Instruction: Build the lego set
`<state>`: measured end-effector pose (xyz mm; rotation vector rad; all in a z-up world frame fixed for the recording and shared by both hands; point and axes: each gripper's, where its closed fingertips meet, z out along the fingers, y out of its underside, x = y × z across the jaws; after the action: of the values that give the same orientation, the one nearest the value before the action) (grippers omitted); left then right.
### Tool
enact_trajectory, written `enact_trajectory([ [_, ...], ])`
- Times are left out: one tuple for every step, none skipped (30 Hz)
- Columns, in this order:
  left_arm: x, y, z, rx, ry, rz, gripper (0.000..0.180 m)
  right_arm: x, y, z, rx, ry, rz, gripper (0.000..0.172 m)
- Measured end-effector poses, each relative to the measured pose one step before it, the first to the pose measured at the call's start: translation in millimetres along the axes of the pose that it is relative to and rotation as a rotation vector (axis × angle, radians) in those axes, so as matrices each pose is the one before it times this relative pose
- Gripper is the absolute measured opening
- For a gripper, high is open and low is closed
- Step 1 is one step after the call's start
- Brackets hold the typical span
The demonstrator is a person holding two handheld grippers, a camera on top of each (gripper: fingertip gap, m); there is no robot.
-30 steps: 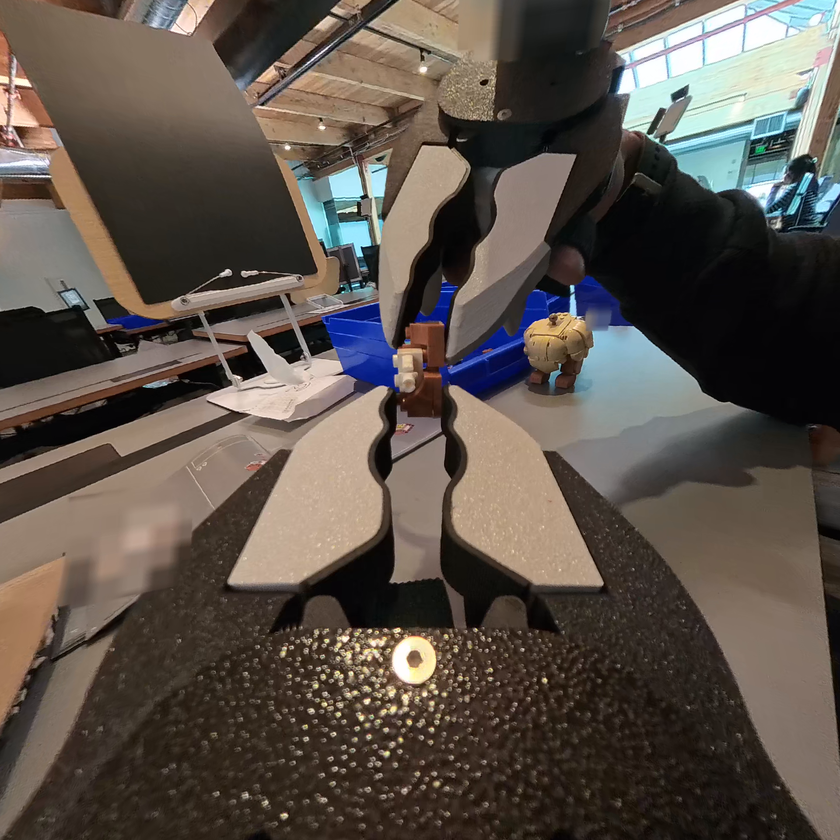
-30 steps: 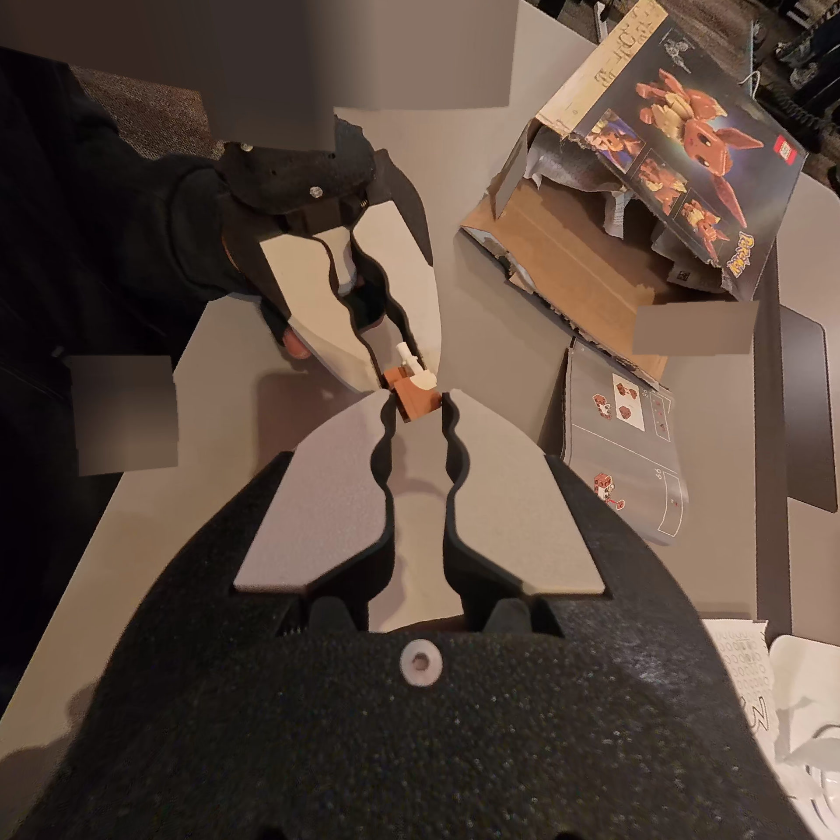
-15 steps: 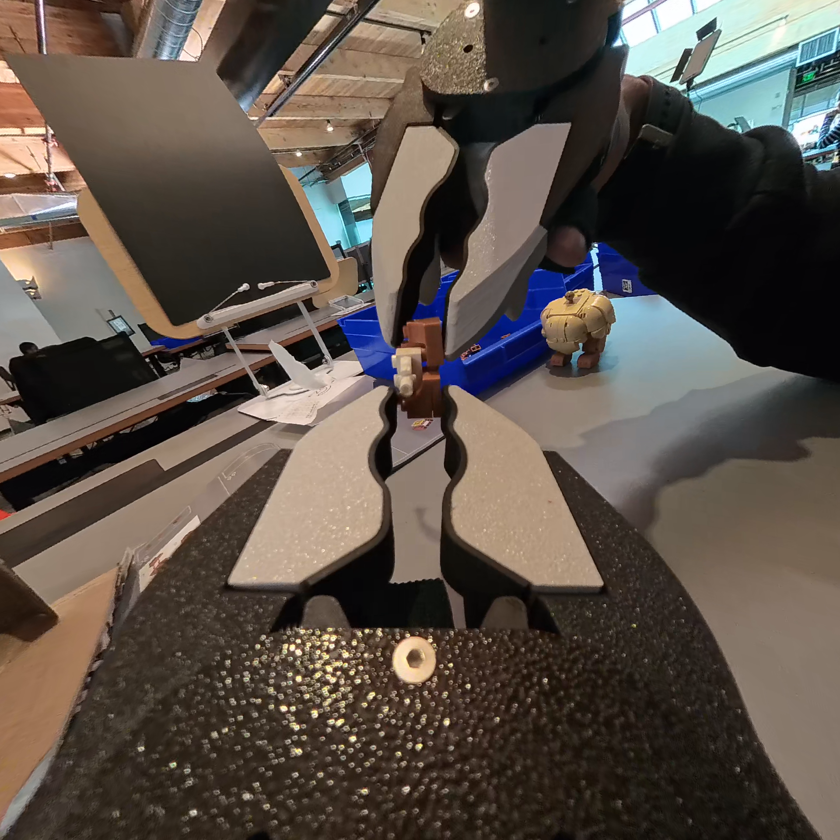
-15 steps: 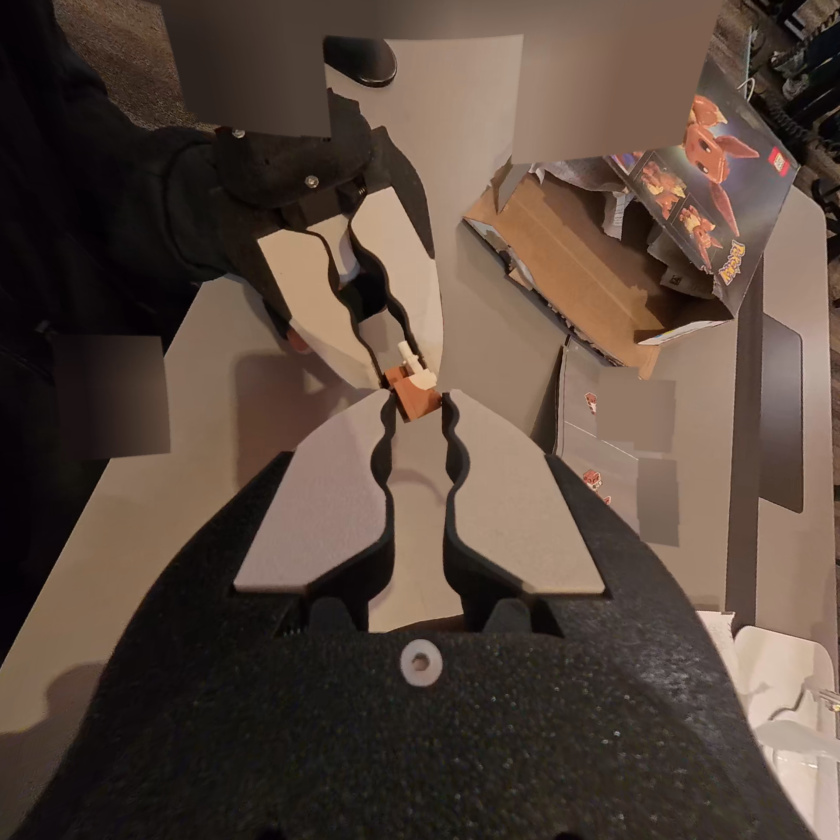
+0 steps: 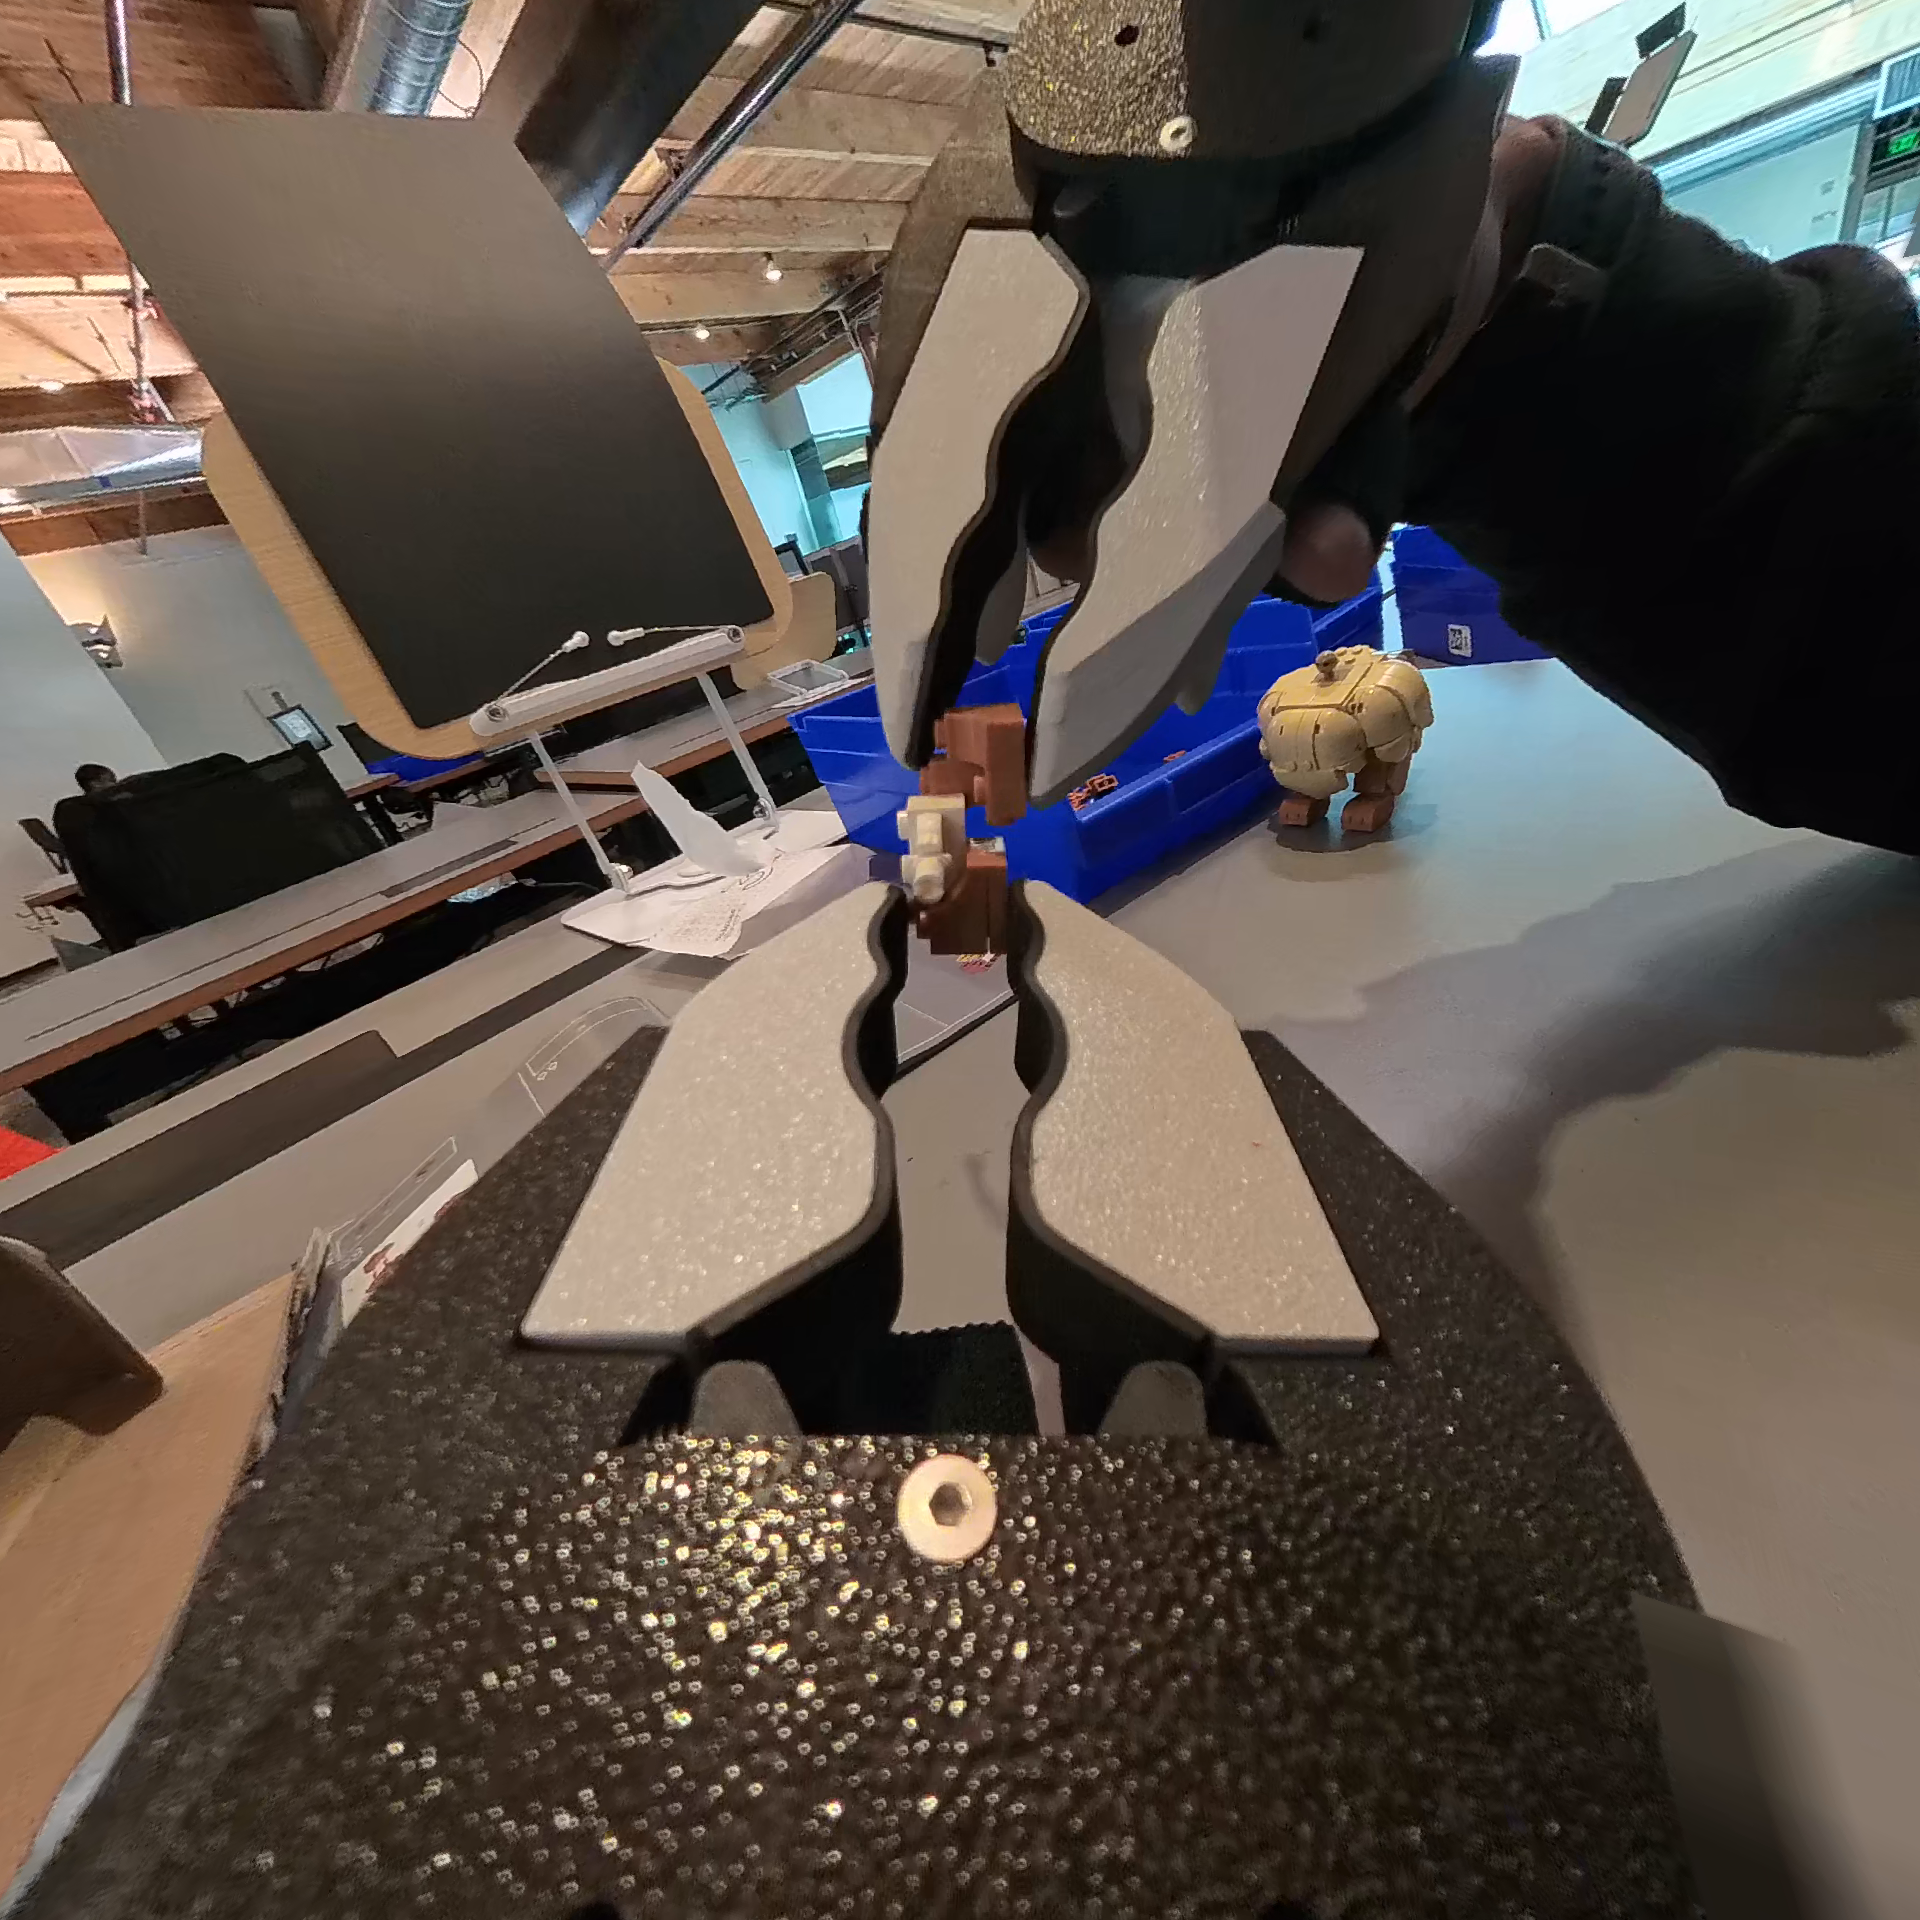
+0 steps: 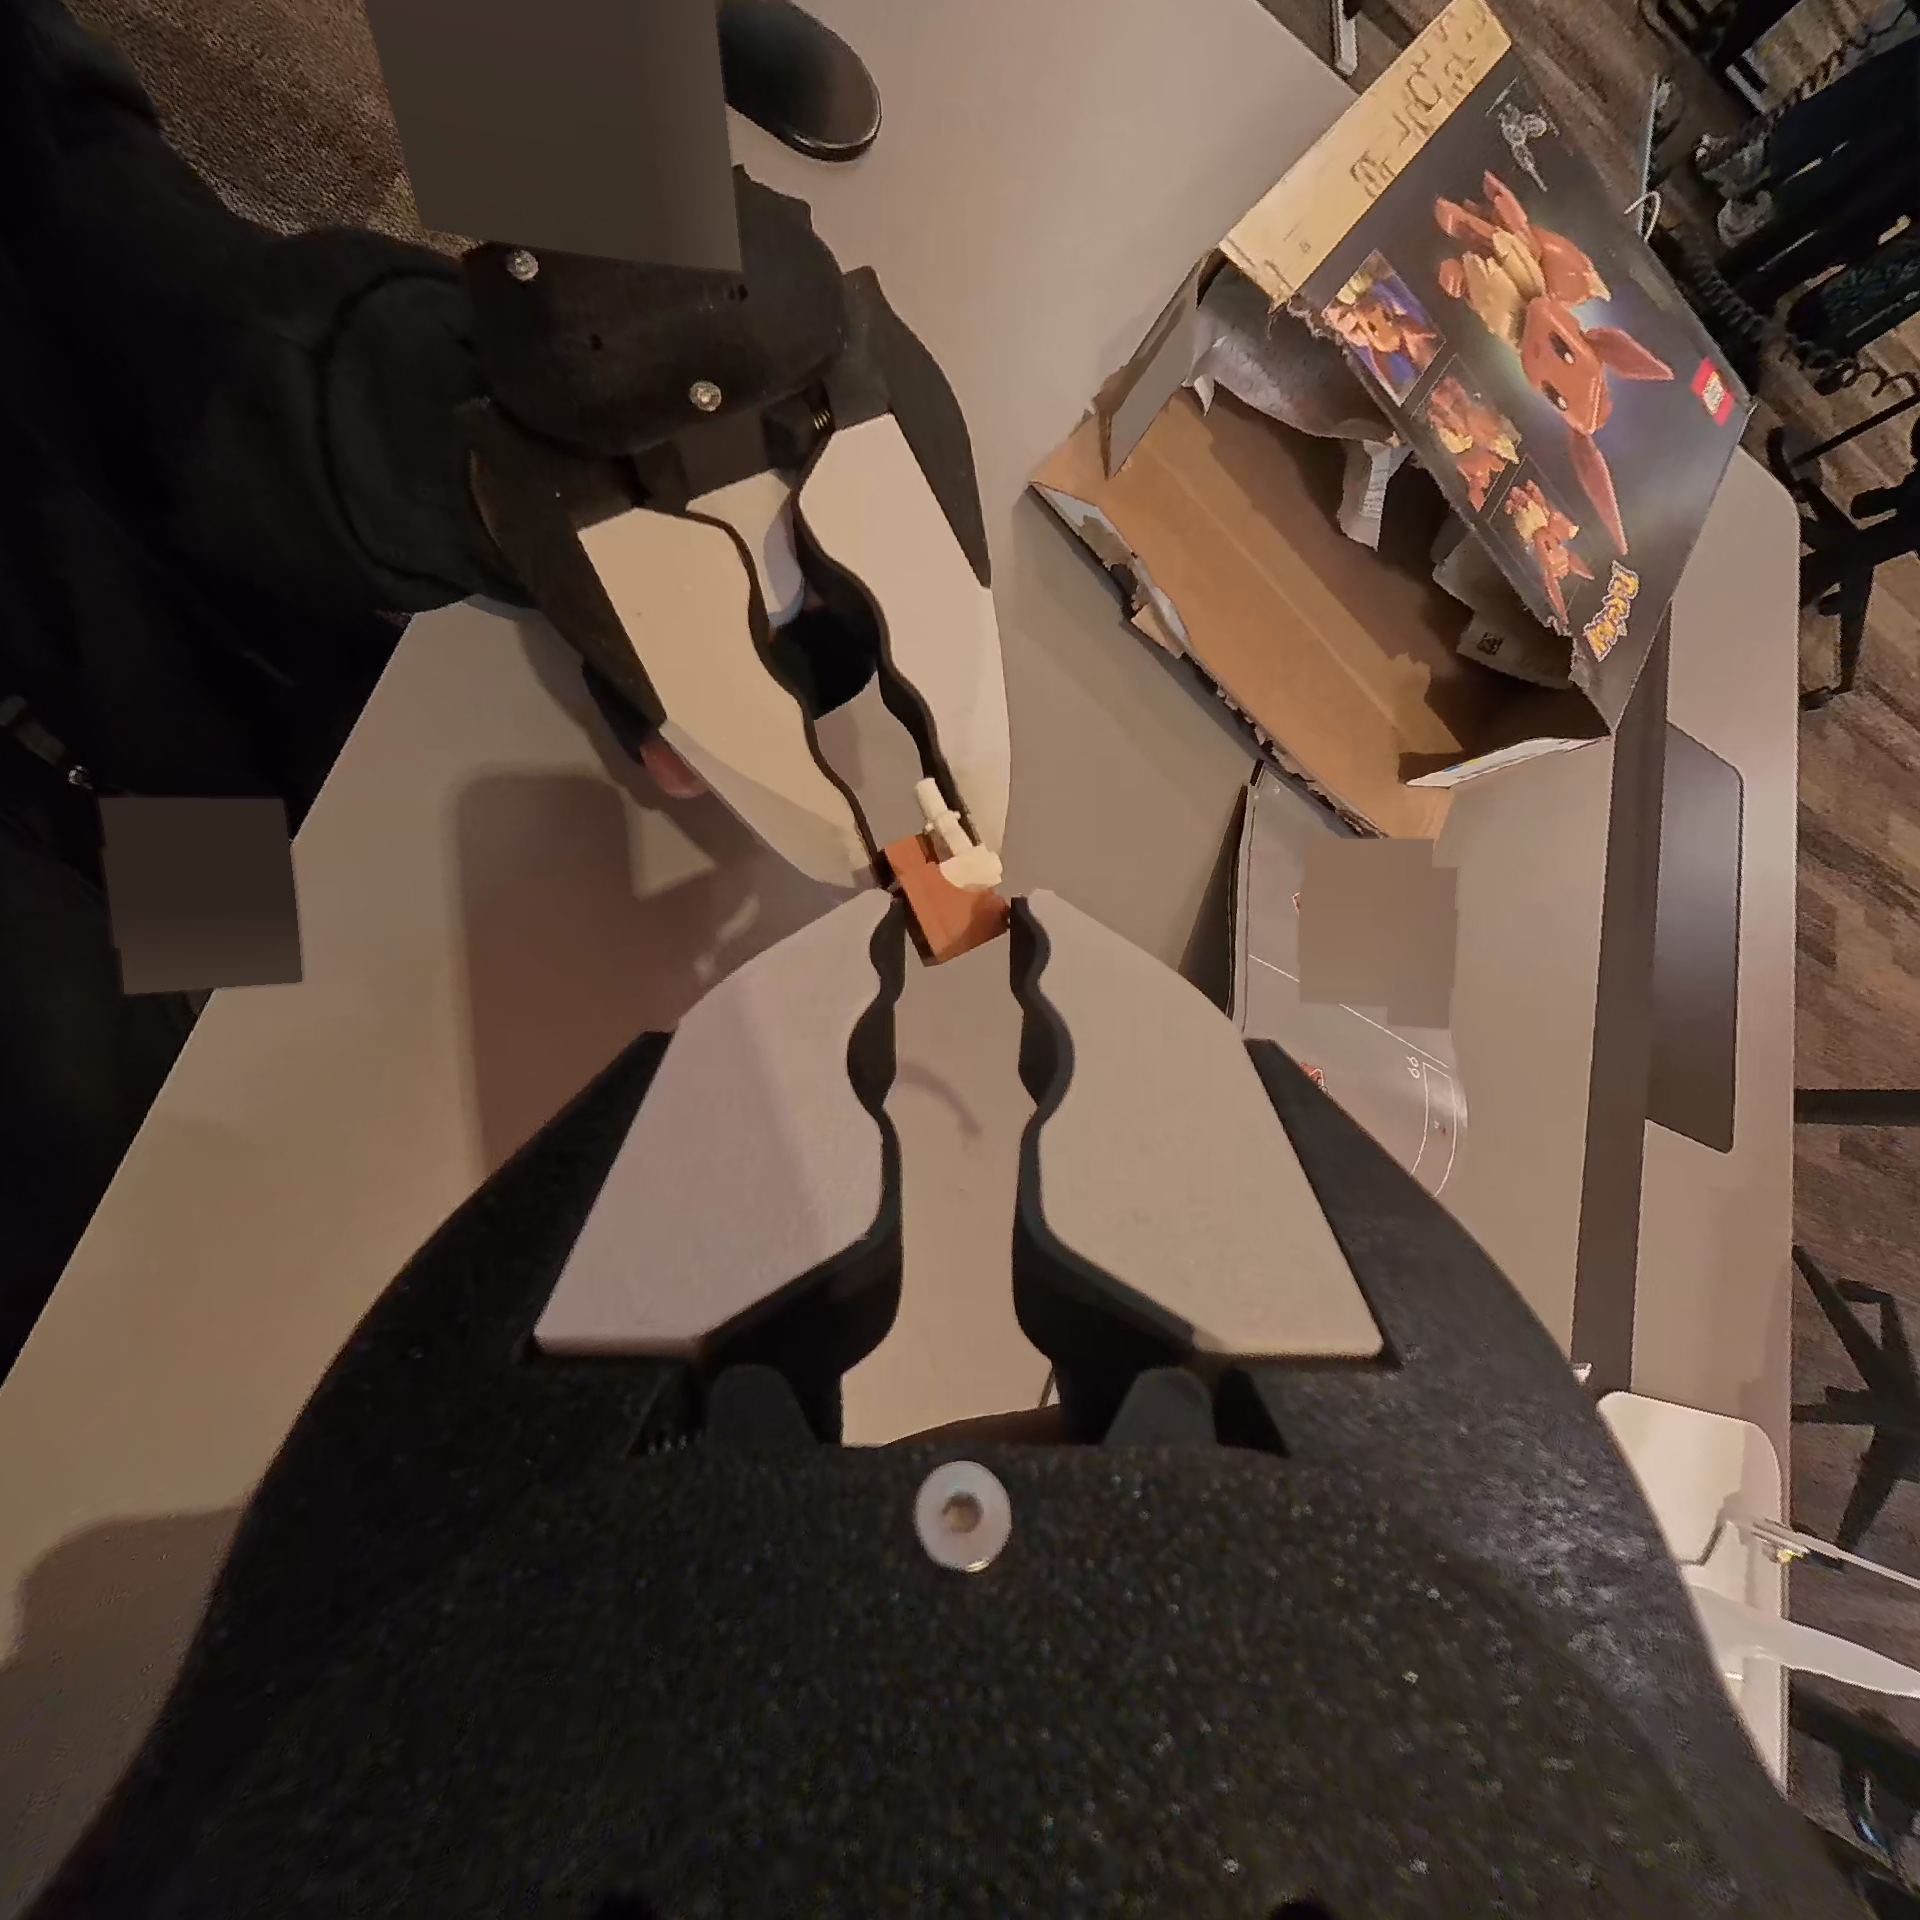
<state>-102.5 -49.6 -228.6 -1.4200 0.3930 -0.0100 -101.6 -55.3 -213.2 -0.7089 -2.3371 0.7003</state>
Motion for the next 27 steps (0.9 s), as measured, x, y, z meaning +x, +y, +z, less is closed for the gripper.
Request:
enact_trajectory([
  [0.06,0.38,0.24,-0.0028,-0.0013,0.0039,0.017,-0.05,-0.12,0.09,-0.0005,0.0002,0.0003,0.019],
  [0.12,0.16,0.12,-0.0011,-0.0005,0.0026,0.017,-0.16,0.10,0.08,-0.0016,-0.0002,0.0005,0.019],
  [-0.02,-0.01,0.02,-0.0001,-0.0005,0.0007,0.017,-0.07,0.40,0.11,-0.0036,0.0009,-0.0006,0.019],
  [-0.08,0.05,-0.03,-0.0004,-0.0005,0.0003,0.017,-0.17,0.50,0.16,-0.0038,0.0002,-0.0011,0.019],
  [-0.16,0.02,0.00,-0.0004,-0.0013,0.0011,0.017,-0.51,0.35,0.33,-0.0028,-0.0015,-0.0008,0.019],
  [-0.03,0.09,0.08,-0.0009,-0.0008,0.0013,0.017,0.11,0.44,0.27,-0.0045,0.0020,-0.0006,0.019],
  [0.08,0.31,0.11,-0.0018,-0.0002,0.0010,0.017,0.25,0.43,0.40,-0.0053,0.0036,-0.0010,0.019],
  [0.11,0.46,0.14,-0.0030,-0.0001,0.0015,0.017,0.45,0.30,0.23,-0.0045,0.0044,-0.0013,0.019],
  [-0.05,0.58,0.30,-0.0039,-0.0013,0.0024,0.017,0.43,0.52,0.19,-0.0063,0.0049,-0.0017,0.019],
  [-0.30,1.01,0.20,-0.0061,-0.0027,0.0021,0.017,0.37,0.70,0.11,-0.0081,0.0055,-0.0030,0.019],
  [-0.52,1.31,0.33,-0.0080,-0.0035,0.0013,0.017,0.48,1.29,0.27,-0.0131,0.0084,-0.0046,0.019],
  [-0.50,1.40,0.38,-0.0086,-0.0038,0.0005,0.017,1.04,2.39,0.57,-0.0210,0.0133,-0.0073,0.019],
  [-0.79,1.62,0.43,-0.0096,-0.0044,-0.0012,0.017,0.68,2.62,0.71,-0.0238,0.0128,-0.0091,0.019],
  [-1.01,2.34,0.50,-0.0129,-0.0052,-0.0037,0.017,0.76,2.90,0.97,-0.0254,0.0142,-0.0089,0.019],
  [-1.04,2.80,0.64,-0.0158,-0.0043,-0.0055,0.017,2.39,4.99,1.57,-0.0401,0.0256,-0.0126,0.019],
  [-1.32,3.18,0.65,-0.0175,-0.0053,-0.0074,0.017,3.69,8.38,2.68,-0.0631,0.0378,-0.0198,0.018],
  [-1.80,3.56,0.76,-0.0192,-0.0069,-0.0093,0.017,2.11,11.21,4.16,-0.0790,0.0314,-0.0239,0.018],
  [-2.17,4.14,0.72,-0.0219,-0.0088,-0.0111,0.017,-0.61,11.55,5.88,-0.0800,0.0175,-0.0240,0.018],
  [-2.36,4.09,0.64,-0.0218,-0.0083,-0.0100,0.017,-4.07,11.20,8.14,-0.0761,-0.0016,-0.0224,0.018],
  [-1.83,3.23,0.30,-0.0168,-0.0055,-0.0080,0.017,-6.28,10.41,9.87,-0.0748,-0.0133,-0.0259,0.018],
  [-1.19,0.69,-0.19,-0.0041,-0.0025,-0.0037,0.017,-5.64,9.94,10.85,-0.0769,-0.0094,-0.0313,0.018],
  [-0.40,-0.39,-0.27,0.0035,0.0001,-0.0030,0.017,-5.03,9.13,10.23,-0.0769,-0.0071,-0.0331,0.018],
  [-0.21,-0.19,-0.17,0.0014,0.0001,-0.0020,0.017,-4.20,7.88,8.98,-0.0726,-0.0047,-0.0286,0.019],
  [-0.46,0.15,0.01,-0.0010,-0.0025,0.0002,0.017,-3.32,6.49,7.44,-0.0668,0.0002,-0.0239,0.018],
  [-0.12,0.41,0.04,-0.0027,-0.0011,0.0022,0.017,-2.96,5.57,6.34,-0.0634,0.0048,-0.0241,0.019],
  [-0.23,0.27,0.05,-0.0022,-0.0013,0.0018,0.017,-3.60,4.24,4.98,-0.0553,0.0058,-0.0302,0.019],
  [-1.09,3.08,0.46,-0.0201,-0.0065,0.0106,0.017,-2.08,1.08,2.89,-0.0288,0.0162,-0.0157,0.019],
])
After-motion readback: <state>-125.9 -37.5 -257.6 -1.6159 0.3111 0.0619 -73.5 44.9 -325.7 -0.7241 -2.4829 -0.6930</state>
